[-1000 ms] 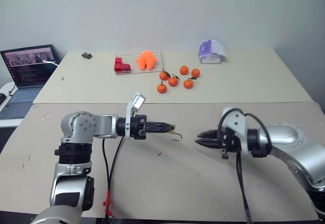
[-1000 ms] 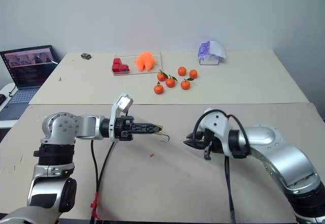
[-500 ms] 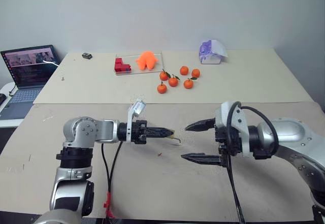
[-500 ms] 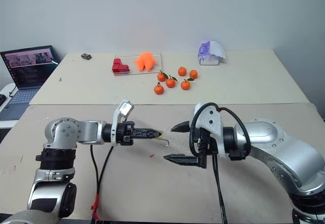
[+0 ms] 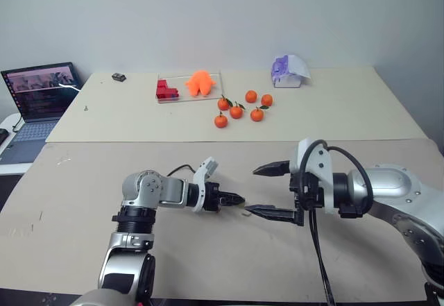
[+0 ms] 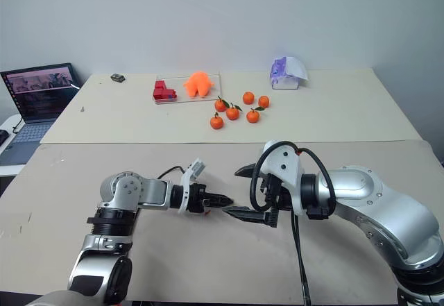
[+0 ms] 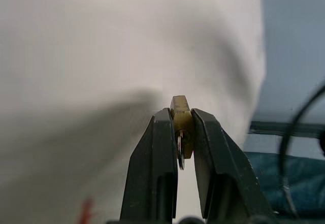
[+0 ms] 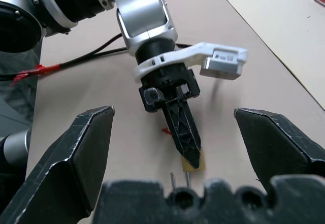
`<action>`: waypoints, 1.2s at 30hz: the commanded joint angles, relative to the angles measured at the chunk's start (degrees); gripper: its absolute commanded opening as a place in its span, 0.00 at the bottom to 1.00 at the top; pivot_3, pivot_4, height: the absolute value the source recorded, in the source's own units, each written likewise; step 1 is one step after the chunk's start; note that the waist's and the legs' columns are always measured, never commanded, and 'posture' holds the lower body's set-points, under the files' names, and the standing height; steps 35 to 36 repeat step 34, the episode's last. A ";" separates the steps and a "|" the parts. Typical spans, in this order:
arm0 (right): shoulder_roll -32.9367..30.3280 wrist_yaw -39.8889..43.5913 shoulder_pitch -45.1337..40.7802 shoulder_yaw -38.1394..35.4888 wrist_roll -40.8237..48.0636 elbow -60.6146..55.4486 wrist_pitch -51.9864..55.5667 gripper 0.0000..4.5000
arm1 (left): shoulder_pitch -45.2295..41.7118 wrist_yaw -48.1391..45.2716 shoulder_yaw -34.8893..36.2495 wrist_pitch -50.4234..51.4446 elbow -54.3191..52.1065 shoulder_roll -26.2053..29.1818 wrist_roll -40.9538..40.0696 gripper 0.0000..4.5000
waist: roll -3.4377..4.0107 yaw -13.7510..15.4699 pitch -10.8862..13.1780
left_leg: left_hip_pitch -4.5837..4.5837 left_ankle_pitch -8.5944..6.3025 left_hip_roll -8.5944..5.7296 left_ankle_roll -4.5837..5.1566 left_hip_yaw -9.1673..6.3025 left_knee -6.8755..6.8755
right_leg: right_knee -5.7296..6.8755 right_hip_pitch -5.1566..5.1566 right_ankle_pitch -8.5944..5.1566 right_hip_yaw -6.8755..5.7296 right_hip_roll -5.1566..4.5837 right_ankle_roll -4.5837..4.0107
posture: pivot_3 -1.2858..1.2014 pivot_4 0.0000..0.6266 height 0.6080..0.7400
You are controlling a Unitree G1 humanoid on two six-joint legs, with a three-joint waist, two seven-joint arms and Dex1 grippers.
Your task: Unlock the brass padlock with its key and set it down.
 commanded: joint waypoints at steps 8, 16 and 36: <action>0.24 0.33 0.39 -0.33 -1.87 -0.54 -3.21 1.00 | 0.61 -0.54 6.15 3.97 -1.00 6.58 -0.89 0.93 | 0.05 -1.04 -0.04 | 0.20 0.00 0.05 0.00 -0.01 -0.08 | 0.01 0.10 0.00 0.02 0.08 0.01 | 0.52 0.24 0.96; 1.04 1.97 -1.01 1.36 -2.89 1.21 -3.75 1.00 | 1.68 -13.61 2.28 -7.00 -7.36 21.56 -0.89 1.00 | 0.07 -1.84 -0.03 | 0.20 0.01 0.13 -0.03 -0.06 -0.16 | 0.06 -0.06 0.00 0.07 0.20 0.00 | 0.52 0.24 0.96; 0.53 3.88 2.25 -0.80 -6.31 5.92 -4.92 1.00 | 10.14 -35.26 -10.88 -79.56 -14.15 31.47 30.58 1.00 | 0.09 0.51 -0.04 | -0.35 0.45 0.11 -1.79 0.07 -0.76 | -0.13 -0.67 0.00 0.06 -0.03 -0.03 | 0.52 0.24 0.96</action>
